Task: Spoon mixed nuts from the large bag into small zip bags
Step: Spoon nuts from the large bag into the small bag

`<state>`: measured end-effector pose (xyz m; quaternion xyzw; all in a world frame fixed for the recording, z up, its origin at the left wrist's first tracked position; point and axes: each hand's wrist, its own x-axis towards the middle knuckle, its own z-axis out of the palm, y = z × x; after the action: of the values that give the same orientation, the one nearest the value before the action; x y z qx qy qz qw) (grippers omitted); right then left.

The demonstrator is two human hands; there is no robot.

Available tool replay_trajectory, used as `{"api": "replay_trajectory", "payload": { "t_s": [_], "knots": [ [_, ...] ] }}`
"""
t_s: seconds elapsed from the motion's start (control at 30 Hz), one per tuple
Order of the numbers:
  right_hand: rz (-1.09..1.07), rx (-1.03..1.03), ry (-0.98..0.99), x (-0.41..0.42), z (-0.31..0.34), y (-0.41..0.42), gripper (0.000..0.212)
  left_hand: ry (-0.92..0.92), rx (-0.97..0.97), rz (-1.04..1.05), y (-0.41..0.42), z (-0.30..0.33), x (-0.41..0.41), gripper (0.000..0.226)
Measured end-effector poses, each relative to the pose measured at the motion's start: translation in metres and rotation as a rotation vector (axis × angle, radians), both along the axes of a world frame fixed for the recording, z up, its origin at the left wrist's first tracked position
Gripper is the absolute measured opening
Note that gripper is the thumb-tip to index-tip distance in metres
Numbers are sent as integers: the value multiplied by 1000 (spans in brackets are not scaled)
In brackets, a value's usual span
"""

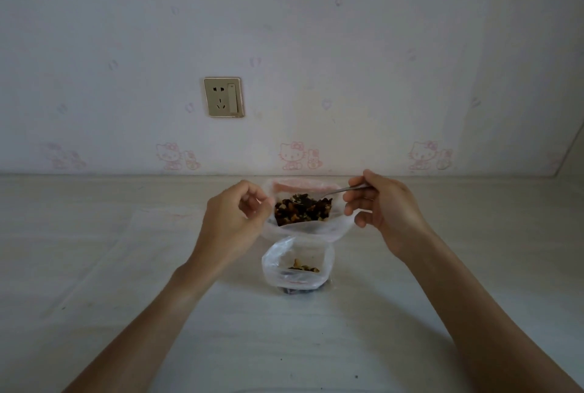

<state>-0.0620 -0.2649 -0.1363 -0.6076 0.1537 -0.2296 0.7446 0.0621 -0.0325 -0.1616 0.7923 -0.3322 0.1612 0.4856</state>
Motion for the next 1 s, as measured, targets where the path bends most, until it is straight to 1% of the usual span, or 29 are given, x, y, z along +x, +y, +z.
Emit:
{"api": "replay_trajectory", "payload": {
  "t_s": [0.07,0.13,0.23,0.3,0.4,0.47,0.63,0.73,0.8,0.87,0.93,1.0],
  "knots": [
    [37,-11,15,-2,4,-1,35,87,67,-66,6,2,-9,15],
    [77,-30,30,-5,7,-3,36,171,184,-131,10,0,-17,20],
    [131,-91,47,-9,11,-3,38,241,300,-192,12,0,-27,27],
    [156,-154,61,-12,12,-3,39,255,325,-209,11,1,-30,23],
    [192,-281,93,-14,12,1,41,252,327,-237,11,1,-32,8],
    [188,-395,88,-14,12,5,44,253,303,-275,11,0,-32,7],
    [154,-647,-137,-17,16,17,49,360,225,-388,13,4,-29,11],
    [133,-730,-251,-18,15,23,47,454,213,-397,15,5,-27,11],
    [120,-750,-275,-18,13,25,47,467,225,-378,15,5,-25,10],
    [109,-720,-285,-17,13,26,46,444,242,-360,15,4,-24,10],
    [85,-608,-289,-16,14,25,46,421,247,-349,16,3,-22,9],
    [41,-451,-286,-13,14,22,46,406,242,-343,17,4,-20,11]
  ]
}}
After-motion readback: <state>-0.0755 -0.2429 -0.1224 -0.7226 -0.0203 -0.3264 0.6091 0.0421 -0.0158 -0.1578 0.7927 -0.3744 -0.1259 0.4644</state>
